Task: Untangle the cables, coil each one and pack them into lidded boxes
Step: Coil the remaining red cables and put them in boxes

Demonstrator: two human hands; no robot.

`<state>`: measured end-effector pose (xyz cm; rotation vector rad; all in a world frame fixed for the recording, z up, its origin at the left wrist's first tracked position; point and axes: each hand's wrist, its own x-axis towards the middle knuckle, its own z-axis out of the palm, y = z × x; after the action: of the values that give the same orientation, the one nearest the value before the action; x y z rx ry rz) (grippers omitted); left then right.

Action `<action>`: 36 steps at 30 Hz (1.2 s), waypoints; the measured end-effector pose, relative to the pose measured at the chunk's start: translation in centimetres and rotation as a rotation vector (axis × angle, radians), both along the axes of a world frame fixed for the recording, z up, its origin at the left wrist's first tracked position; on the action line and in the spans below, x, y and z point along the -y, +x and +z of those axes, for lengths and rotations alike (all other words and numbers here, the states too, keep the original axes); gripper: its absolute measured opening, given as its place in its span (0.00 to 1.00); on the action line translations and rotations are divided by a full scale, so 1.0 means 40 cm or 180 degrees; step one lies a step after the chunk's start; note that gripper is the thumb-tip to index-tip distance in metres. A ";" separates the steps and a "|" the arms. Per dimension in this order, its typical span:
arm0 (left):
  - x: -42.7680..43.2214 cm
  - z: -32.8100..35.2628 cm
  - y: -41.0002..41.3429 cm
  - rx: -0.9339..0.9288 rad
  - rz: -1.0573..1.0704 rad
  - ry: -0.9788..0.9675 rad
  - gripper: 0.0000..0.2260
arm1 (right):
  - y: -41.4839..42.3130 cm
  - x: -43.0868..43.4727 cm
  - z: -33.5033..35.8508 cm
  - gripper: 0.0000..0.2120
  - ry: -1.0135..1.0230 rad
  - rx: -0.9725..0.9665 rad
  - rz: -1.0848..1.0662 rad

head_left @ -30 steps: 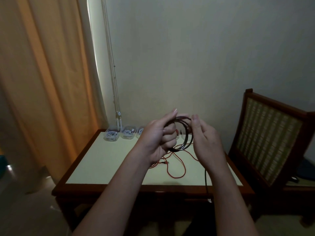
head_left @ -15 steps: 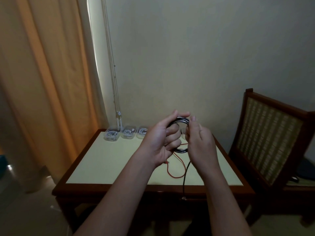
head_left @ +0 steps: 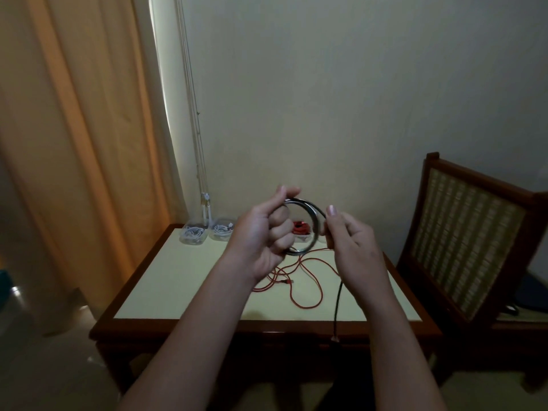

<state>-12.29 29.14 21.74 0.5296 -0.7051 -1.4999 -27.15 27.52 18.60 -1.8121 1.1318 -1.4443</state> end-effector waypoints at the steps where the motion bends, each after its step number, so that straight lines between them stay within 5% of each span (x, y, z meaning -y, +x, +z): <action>1: 0.002 0.004 0.015 -0.0096 0.0101 0.0025 0.10 | -0.010 0.005 -0.005 0.21 0.0061 0.0031 -0.0043; 9: 0.016 0.014 0.123 -0.0842 0.0627 0.0156 0.12 | -0.069 0.034 -0.026 0.16 0.0160 -0.0185 -0.0329; 13: 0.028 0.010 0.138 -0.0752 0.1041 0.0032 0.14 | -0.082 0.047 -0.041 0.11 0.0047 -0.0454 -0.0452; 16: 0.037 -0.005 0.123 -0.0057 0.1449 -0.0105 0.13 | -0.077 0.052 -0.051 0.11 -0.0210 -0.1030 -0.0514; 20: 0.020 -0.015 0.056 0.1824 0.1993 -0.0436 0.13 | -0.047 0.036 -0.042 0.11 -0.0550 -0.1379 -0.0316; 26: 0.013 -0.064 -0.016 0.3007 0.1544 -0.0764 0.13 | -0.023 0.021 -0.012 0.10 -0.0940 -0.0791 -0.0039; 36: 0.021 -0.071 -0.016 0.2229 0.0408 -0.0400 0.15 | -0.041 0.031 -0.025 0.09 -0.0732 -0.0529 0.0005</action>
<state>-12.95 28.30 18.89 1.0002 -1.2686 -1.1280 -28.77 26.28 17.60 -2.1247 1.0786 -1.4967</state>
